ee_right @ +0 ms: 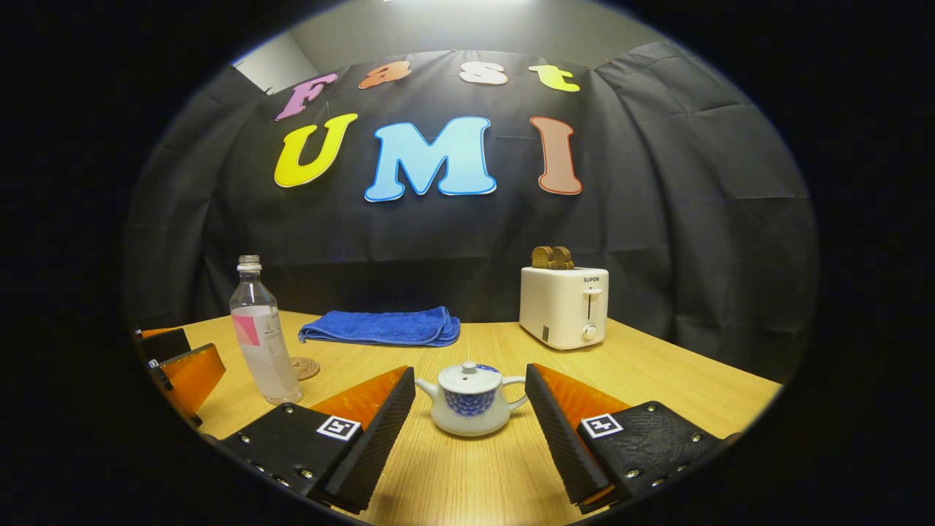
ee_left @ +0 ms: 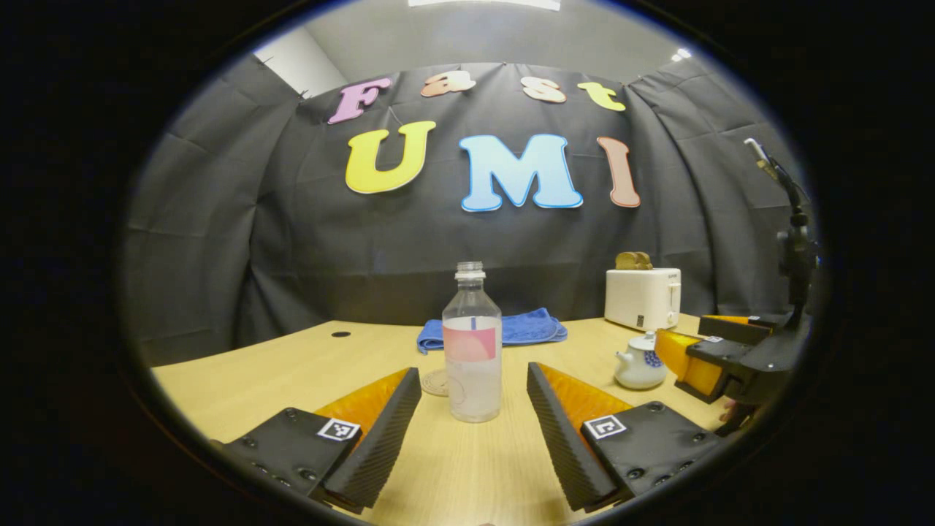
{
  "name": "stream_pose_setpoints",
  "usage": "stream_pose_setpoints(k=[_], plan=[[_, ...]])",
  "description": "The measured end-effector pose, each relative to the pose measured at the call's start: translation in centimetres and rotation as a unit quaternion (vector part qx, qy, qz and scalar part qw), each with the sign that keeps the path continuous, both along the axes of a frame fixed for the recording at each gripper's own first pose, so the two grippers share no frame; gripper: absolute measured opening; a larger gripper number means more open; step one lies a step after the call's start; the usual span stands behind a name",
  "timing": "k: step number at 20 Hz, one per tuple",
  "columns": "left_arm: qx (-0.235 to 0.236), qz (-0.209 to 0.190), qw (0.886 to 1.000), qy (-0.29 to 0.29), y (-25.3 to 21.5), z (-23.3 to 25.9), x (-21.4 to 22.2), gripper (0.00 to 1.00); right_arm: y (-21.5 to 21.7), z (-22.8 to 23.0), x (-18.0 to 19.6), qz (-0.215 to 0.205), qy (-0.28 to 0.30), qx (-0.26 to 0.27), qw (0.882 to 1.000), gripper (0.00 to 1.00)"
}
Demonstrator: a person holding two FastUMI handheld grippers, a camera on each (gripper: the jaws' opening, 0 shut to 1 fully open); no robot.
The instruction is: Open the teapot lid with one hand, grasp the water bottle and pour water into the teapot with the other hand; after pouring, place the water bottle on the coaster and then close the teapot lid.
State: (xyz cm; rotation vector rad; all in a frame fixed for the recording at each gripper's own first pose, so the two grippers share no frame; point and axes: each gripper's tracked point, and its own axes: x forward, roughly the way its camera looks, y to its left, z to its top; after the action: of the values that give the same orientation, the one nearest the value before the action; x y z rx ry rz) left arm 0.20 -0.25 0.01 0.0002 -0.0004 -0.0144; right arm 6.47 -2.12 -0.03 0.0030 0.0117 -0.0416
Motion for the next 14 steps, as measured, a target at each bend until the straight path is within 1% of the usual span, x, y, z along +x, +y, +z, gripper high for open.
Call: stream_pose_setpoints(k=[3, 4, 5, 6, 10, 11, 14], plan=[[0.000, 0.000, 1.000, 0.000, 0.0, 0.0, 0.0, 0.99, -0.2, 0.0, 1.3, 0.001, 0.004, 0.004, 1.000, 0.94], [0.000, 0.000, 1.000, 0.000, 0.0, 0.0, 0.0, 0.99, -0.3, 0.0, 1.9, 0.001, 0.010, 0.005, 1.000, 0.87], [0.000, 0.000, 1.000, 0.000, 0.0, 0.0, 0.0, 0.99, -0.3, -0.4, 2.8, 0.002, 0.019, 0.008, 1.000, 0.77], [0.000, 0.000, 1.000, 0.000, 0.0, 0.0, 0.0, 0.99, -0.5, -0.7, 3.6, 0.001, 0.028, 0.010, 1.000, 0.73], [0.000, 0.000, 1.000, 0.001, 0.0, 0.0, 0.0, 0.99, -0.4, -1.4, 5.9, 0.005, 0.059, 0.022, 0.998, 0.72], [0.000, -0.001, 1.000, 0.001, -0.1, 0.0, 0.0, 1.00, -0.6, -1.2, 6.1, 0.002, 0.058, 0.024, 0.998, 0.67], [0.000, -0.003, 1.000, 0.001, -0.1, 0.0, 0.0, 1.00, -0.4, -0.9, 6.8, 0.001, 0.054, 0.001, 0.999, 0.66]])
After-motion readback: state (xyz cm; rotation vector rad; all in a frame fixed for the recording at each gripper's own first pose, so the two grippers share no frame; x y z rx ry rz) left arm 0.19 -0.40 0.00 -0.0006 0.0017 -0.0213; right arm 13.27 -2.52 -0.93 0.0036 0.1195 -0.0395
